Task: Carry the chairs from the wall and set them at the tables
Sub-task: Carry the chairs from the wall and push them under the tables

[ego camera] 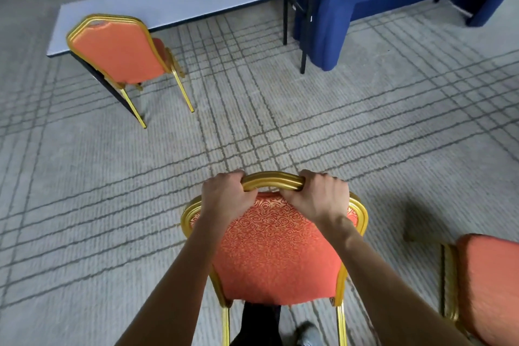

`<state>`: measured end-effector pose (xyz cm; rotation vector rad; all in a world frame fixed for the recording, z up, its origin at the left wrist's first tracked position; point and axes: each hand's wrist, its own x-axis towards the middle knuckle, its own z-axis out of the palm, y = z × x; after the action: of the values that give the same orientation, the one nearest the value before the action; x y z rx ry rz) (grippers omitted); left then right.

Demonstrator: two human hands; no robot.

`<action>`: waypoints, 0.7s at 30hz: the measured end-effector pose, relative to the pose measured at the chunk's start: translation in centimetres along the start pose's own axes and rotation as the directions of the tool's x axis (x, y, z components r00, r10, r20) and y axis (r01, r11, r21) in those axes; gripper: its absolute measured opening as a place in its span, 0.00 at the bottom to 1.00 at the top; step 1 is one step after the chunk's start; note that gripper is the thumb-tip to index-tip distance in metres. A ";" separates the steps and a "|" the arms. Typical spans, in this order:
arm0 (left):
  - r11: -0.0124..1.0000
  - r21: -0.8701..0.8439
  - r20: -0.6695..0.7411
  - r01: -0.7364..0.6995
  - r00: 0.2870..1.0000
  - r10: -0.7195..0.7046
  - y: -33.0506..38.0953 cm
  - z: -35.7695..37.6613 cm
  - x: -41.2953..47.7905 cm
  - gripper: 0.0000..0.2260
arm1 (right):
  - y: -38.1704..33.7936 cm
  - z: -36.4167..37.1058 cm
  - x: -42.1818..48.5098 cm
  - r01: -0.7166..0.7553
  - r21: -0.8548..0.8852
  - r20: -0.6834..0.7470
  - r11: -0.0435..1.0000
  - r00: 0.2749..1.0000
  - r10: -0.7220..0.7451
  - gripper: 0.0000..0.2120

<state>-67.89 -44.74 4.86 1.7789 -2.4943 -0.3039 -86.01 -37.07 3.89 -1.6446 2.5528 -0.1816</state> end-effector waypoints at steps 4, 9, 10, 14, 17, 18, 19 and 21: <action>0.999 -0.028 -0.017 0.028 0.999 -0.029 -0.6 0.6 4.9 0.14 | -1.4 0.2 5.3 -0.036 -0.014 0.043 0.999 0.998 0.037 0.30; 0.990 -0.103 0.066 0.094 0.994 -0.087 -2.4 -0.6 11.0 0.19 | -4.7 -0.6 11.6 -0.039 -0.007 0.132 0.999 0.990 0.040 0.34; 0.990 -0.103 0.078 0.096 0.993 -0.088 -2.9 -1.0 12.2 0.17 | -5.5 -0.6 12.9 -0.027 -0.002 0.136 1.000 0.990 0.027 0.36; 0.993 -0.075 0.107 0.094 0.991 -0.086 -4.7 -2.3 16.3 0.14 | -7.8 -0.8 17.6 -0.002 -0.001 0.128 1.000 0.992 0.002 0.36; 0.993 -0.069 0.090 0.100 0.992 -0.094 -5.0 -3.4 19.8 0.14 | -8.5 -1.3 21.5 0.023 0.000 0.101 1.000 0.995 -0.023 0.38; 0.992 -0.067 0.093 0.105 0.991 -0.099 -5.0 -3.6 21.1 0.15 | -8.5 -1.3 22.9 0.024 0.003 0.105 1.000 0.994 -0.024 0.38; 0.992 -0.055 0.083 0.110 0.991 -0.105 -5.1 -3.7 23.2 0.15 | -8.6 -1.2 25.4 0.041 0.004 0.097 0.999 0.994 -0.041 0.37; 0.992 -0.051 0.075 0.118 0.991 -0.114 -5.2 -4.5 25.1 0.13 | -8.8 -1.6 27.6 0.069 0.006 0.096 0.998 0.993 -0.069 0.31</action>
<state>-70.67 -70.55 6.63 1.9286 -2.4070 -0.4478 -89.66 -65.74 6.27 -1.6982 2.4270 -0.1089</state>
